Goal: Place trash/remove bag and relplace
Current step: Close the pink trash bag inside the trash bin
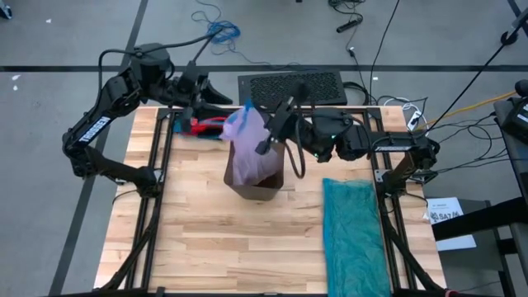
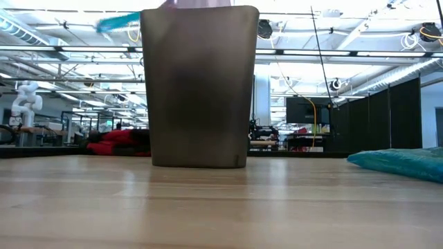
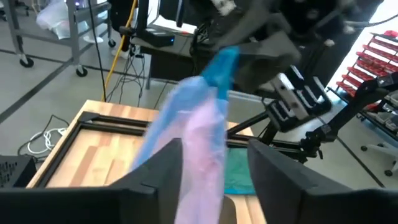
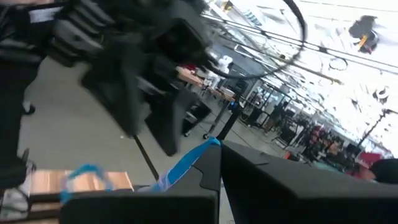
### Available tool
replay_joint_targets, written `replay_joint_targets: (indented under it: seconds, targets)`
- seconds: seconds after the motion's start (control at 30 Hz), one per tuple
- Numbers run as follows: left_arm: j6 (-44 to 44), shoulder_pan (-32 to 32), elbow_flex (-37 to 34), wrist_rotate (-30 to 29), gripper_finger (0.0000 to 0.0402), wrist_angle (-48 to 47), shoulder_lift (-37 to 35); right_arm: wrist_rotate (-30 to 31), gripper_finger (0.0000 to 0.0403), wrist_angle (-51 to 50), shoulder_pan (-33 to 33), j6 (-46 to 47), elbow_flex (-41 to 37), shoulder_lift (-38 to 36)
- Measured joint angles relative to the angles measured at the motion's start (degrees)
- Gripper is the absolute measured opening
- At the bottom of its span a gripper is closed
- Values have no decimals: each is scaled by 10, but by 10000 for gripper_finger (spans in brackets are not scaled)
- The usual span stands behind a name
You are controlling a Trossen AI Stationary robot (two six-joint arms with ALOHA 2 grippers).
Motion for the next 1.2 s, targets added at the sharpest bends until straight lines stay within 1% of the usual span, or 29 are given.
replay_joint_targets:
  seconds: [0.1, 0.2, 0.33, 0.37, 0.47, 0.6, 0.7, 0.93, 1.1, 1.2]
  targets:
    - [0, 0, 0, -6, 204, 1, -10, 0, 0, 10, -14, 26, 0, 0]
    - [1, 0, 0, -25, 220, 6, -16, -9, 0, 9, -30, 65, 0, 0]
    - [0, 0, 0, -46, 226, 40, -13, -97, 0, 9, -43, 96, 0, 0]
    - [-1, 0, 0, -46, 226, 51, -11, -108, 0, 9, -44, 102, 0, 0]
    - [-17, 0, 0, -46, 226, 80, -7, -111, 0, 8, -44, 111, 0, 1]
    - [-45, -4, 0, -18, 226, 109, 1, -111, 0, 8, -45, 117, 0, 1]
    - [-46, -11, 0, -15, 226, 111, 12, -121, 0, 8, -45, 122, 0, 1]
    - [-46, -18, 0, -15, 226, 112, 39, -123, 0, 8, -44, 122, 0, 1]
    - [-46, -18, 0, -14, 225, 132, 49, -124, 0, 8, -44, 137, 0, 1]
    - [-46, -18, 0, -14, 210, 138, 50, -135, 0, 8, -44, 141, 0, 1]
